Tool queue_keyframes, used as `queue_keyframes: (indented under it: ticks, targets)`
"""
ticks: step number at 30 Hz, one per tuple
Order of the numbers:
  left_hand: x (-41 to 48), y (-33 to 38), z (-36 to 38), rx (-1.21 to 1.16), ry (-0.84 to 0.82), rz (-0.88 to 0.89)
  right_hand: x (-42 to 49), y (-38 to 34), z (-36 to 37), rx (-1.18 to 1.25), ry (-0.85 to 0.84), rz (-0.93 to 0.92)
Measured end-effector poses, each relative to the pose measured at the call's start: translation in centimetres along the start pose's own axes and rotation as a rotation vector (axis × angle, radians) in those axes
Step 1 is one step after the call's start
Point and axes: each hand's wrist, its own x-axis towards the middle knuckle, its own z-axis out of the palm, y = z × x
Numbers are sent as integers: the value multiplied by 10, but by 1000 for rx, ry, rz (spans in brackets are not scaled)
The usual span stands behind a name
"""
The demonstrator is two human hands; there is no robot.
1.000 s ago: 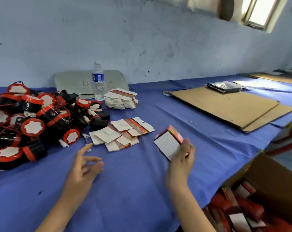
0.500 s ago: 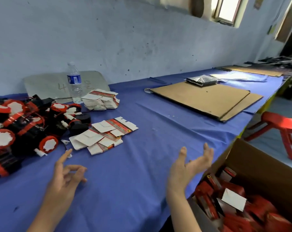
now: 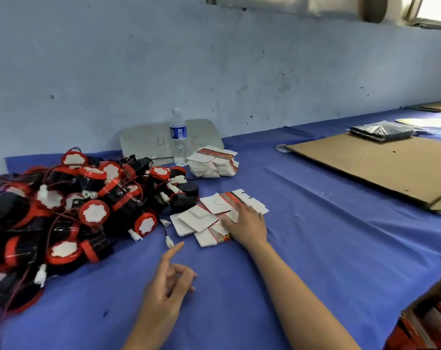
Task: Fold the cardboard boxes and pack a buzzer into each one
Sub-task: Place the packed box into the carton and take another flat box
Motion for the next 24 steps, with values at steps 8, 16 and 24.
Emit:
queue_keyframes:
  ticks: [8, 16, 24]
  targets:
    - [2, 2, -1, 18, -10, 3, 6, 15, -14, 119, -72, 51]
    - [0, 1, -1, -3, 16, 3, 3, 20, -23, 239, -204, 20]
    - [-1, 2, 1, -34, 36, -1, -3, 16, -27, 135, 106, 36]
